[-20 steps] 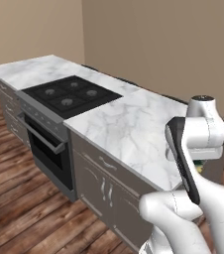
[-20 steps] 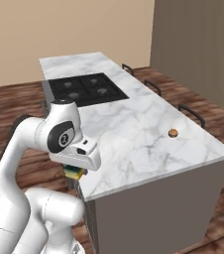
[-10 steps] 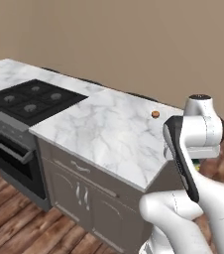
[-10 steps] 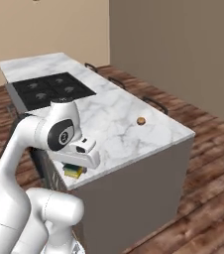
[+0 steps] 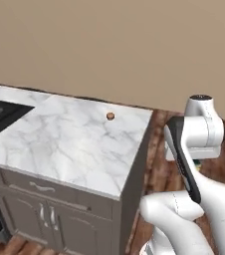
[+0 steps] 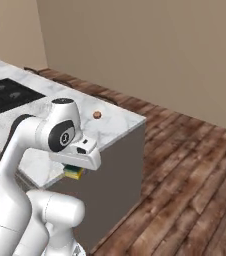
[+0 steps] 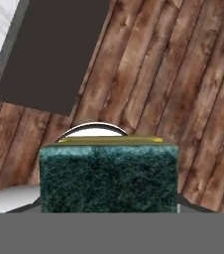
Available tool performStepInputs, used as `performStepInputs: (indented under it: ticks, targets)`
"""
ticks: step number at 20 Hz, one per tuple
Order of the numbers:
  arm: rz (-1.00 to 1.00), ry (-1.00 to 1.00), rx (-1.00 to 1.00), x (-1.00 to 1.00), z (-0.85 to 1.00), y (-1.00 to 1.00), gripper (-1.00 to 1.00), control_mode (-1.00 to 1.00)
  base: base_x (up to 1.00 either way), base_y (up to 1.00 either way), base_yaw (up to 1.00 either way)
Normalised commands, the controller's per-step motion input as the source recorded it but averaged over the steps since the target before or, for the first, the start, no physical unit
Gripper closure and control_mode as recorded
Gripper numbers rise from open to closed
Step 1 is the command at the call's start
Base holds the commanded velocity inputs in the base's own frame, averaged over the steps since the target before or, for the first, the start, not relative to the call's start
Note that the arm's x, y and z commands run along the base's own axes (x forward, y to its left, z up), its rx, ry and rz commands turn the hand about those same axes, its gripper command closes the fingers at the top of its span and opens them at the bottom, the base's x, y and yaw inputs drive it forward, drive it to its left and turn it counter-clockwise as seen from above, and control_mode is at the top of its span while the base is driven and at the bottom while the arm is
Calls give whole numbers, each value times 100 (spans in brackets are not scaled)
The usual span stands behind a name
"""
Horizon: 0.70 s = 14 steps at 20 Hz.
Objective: Place the sponge inside the microwave to prepare for sanitizing.
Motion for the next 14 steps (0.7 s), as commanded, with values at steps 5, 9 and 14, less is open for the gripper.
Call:
performStepInputs:
  ticks: [5,9,14]
  targets:
    - [0,0,0,0,0,0,100,100,44,0,-55]
    - [0,0,0,0,0,0,100,100,58,0,-55]
    - [0,0,0,0,0,0,100,100,67,0,-55]
